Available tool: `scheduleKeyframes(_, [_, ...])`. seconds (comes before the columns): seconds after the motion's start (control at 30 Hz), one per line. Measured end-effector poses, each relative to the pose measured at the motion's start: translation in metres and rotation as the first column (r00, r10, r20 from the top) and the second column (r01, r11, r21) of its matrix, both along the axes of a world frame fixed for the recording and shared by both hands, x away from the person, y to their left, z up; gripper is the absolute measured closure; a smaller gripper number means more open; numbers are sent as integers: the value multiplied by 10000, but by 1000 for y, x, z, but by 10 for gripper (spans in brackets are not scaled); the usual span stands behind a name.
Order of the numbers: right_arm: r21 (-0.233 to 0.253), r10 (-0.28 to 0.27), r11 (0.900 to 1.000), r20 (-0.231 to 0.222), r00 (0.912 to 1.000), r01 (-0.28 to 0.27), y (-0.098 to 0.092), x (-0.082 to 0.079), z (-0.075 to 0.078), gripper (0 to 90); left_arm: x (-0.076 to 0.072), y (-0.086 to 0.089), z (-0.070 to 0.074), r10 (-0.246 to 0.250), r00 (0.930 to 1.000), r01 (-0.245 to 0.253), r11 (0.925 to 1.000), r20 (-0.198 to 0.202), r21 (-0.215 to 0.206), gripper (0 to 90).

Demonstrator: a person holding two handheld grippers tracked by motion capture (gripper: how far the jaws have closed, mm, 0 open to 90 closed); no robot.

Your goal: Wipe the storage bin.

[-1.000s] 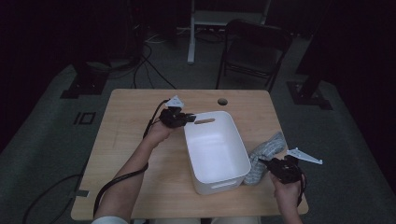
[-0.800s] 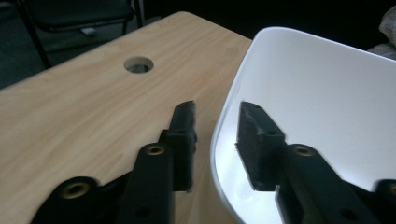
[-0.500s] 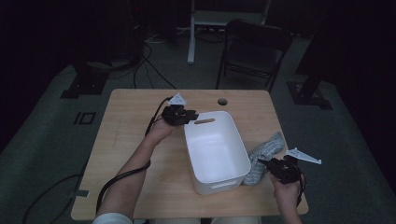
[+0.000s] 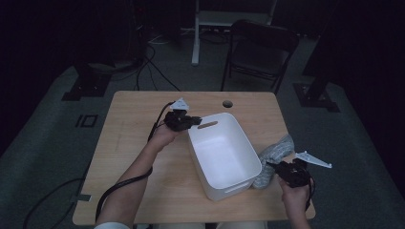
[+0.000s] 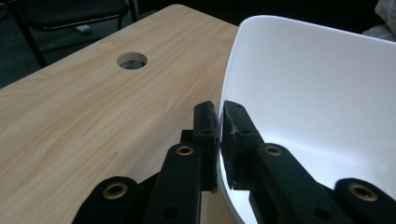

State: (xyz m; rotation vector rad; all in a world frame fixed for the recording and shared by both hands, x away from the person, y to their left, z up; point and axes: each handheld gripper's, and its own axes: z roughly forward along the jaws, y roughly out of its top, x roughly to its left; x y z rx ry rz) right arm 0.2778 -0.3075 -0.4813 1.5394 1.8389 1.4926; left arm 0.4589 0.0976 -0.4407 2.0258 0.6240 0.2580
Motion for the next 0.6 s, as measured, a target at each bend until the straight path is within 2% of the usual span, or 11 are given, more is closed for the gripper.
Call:
scheduleKeyframes(0.4, [0, -69, 10000, -9, 10000, 69, 0, 2, 0, 754, -15, 23, -1, 415, 9991, -416, 9991, 94, 60, 868])
scheduleKeyframes(0.6, [-72, -32, 10000, 13, 10000, 32, 2, 1, 0, 755, -20, 33, -2, 656, 9978, -656, 9978, 100, -56, 867])
